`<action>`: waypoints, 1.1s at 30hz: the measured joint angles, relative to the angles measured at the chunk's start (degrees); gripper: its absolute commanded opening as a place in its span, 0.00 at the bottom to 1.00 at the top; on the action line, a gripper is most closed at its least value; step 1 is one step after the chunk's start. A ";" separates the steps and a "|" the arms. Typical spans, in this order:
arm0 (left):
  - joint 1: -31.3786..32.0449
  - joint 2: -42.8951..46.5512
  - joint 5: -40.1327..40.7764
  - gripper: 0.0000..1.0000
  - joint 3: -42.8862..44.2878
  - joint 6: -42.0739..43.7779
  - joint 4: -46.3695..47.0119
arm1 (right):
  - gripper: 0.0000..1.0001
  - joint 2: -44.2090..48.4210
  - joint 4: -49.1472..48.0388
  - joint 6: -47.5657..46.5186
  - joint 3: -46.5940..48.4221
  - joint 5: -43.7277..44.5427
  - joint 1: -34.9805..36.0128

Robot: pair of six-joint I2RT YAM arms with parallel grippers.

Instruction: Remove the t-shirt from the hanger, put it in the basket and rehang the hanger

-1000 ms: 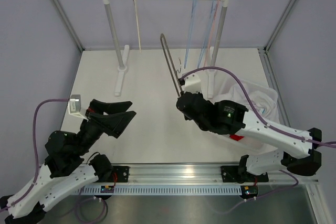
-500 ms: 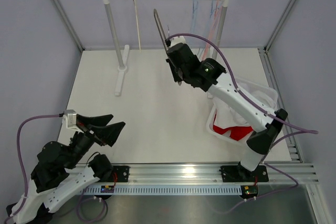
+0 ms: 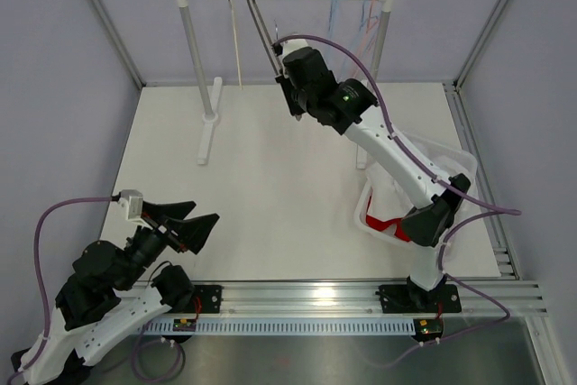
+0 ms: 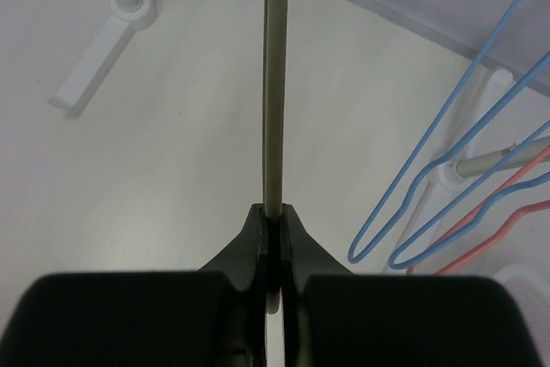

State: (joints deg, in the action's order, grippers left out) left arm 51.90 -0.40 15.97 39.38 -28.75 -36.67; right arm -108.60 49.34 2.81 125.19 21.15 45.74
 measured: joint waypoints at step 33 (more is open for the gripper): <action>-1.86 0.00 -0.72 0.99 -0.15 0.94 -0.98 | 0.00 -16.31 -2.05 -2.73 22.25 -12.70 -13.03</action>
State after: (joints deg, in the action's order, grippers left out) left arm 50.04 -0.40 15.25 39.22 -27.81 -37.65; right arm -124.90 47.29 0.08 147.44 8.45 32.71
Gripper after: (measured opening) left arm 0.988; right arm 0.056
